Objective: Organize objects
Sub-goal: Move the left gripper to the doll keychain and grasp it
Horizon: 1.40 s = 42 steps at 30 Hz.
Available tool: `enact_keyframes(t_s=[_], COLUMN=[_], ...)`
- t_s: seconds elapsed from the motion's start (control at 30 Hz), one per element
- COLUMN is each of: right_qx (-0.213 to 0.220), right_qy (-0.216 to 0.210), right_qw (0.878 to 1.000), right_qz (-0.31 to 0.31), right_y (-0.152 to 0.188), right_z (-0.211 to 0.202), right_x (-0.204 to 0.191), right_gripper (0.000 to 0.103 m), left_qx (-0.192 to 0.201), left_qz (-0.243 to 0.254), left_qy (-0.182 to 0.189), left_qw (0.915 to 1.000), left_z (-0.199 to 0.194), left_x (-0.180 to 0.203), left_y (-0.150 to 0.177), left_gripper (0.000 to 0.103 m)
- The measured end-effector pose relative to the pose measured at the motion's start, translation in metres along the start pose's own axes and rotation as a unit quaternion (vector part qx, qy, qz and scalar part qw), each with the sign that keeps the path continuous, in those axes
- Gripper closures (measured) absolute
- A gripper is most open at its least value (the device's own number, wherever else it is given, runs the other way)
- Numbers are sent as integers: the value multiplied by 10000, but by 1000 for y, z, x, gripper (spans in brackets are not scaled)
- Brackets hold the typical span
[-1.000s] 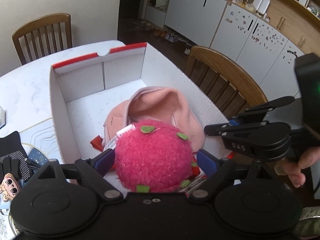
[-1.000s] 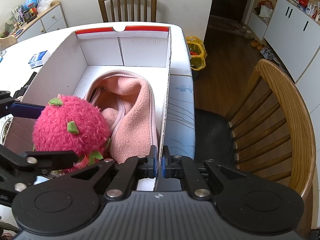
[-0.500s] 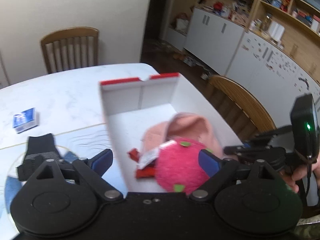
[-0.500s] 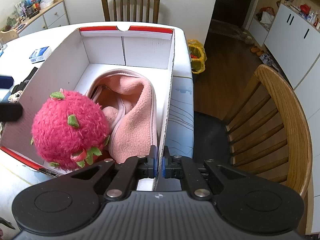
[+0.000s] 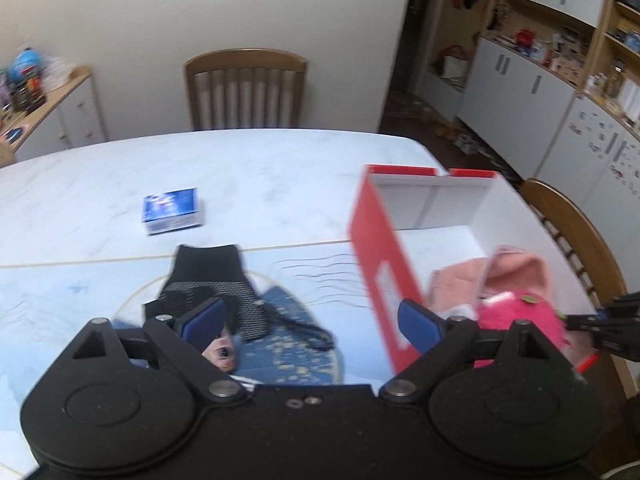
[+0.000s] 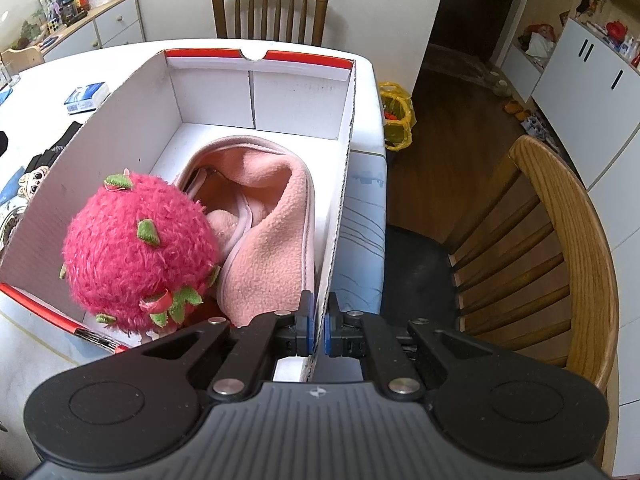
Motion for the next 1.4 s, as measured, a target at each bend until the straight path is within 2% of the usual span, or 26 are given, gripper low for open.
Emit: enact_keyframes(t_s=[0.2,0.47,1.07,1.27,1.4], right_qx=[-36,-85,-209,-254,-267], right_qy=[10,0,32,9,17], right_qw=[10000,9998,9998,9996,9996], right_qz=[-73,-166,49,105,113], right_y=[1,0,-9,-8,-8], right_z=[-2,-2,10,13,14], right_x=[-1,-4,1,1,1], right_gripper=[98,98,98,98,98], left_qx=[-96,-317,-548,-557,-618], left_qz=[-126,-159,-39,-9,29], left_qy=[-348,-739,-1086,-1089,-1089], left_qw=[9993,9966,9926,9925,9921], left_z=[16,47,106,112,116], left_x=[-30,-56,-66,-64,-61], left_y=[6,15,46,50,52], left_gripper=[2,1,3,8,20])
Point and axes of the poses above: each gripper's, at about its wrist camera, not at the fingertips, and z roughly the way its jaws point, x to its right, y to its underside, the point moved 9 cm from there along z, roughly the way its jaws point, and after that the axes turned 12 degrees about -y, right-handed, at the moved point
